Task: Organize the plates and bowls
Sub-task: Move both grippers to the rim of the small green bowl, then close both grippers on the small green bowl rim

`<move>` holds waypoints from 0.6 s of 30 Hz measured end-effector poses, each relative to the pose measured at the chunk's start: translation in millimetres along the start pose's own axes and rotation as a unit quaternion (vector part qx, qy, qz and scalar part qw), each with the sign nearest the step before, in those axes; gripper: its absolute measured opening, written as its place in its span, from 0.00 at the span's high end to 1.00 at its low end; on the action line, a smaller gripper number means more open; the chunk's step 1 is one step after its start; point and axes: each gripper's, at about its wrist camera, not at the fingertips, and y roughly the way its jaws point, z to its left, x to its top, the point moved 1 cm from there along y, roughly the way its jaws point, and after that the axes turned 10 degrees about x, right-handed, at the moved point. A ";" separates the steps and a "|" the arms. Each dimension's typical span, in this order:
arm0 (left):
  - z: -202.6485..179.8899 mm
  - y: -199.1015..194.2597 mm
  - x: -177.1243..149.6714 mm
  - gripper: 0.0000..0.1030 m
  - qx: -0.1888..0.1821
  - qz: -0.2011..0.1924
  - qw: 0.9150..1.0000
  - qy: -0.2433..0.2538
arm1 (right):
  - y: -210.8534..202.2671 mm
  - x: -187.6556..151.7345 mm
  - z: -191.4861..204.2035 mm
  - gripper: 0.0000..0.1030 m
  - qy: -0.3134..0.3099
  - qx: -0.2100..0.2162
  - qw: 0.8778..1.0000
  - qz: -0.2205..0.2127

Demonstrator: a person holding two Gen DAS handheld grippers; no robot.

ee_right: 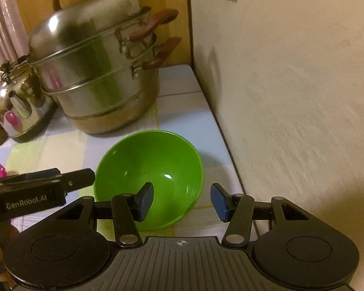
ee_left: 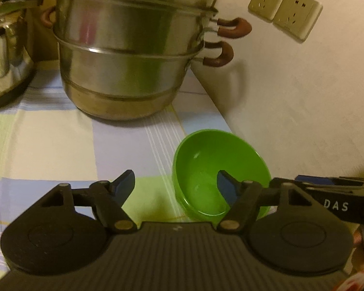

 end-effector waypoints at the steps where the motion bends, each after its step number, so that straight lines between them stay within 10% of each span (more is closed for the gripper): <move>1: -0.4 3.3 0.3 0.34 -0.001 0.003 1.000 0.000 | 4.7 1.0 -1.6 0.52 0.002 0.002 1.000 0.005; 18: -4.3 38.6 6.3 0.62 -0.031 0.049 0.998 -0.020 | 48.6 1.3 -27.8 0.71 0.038 0.014 0.998 0.049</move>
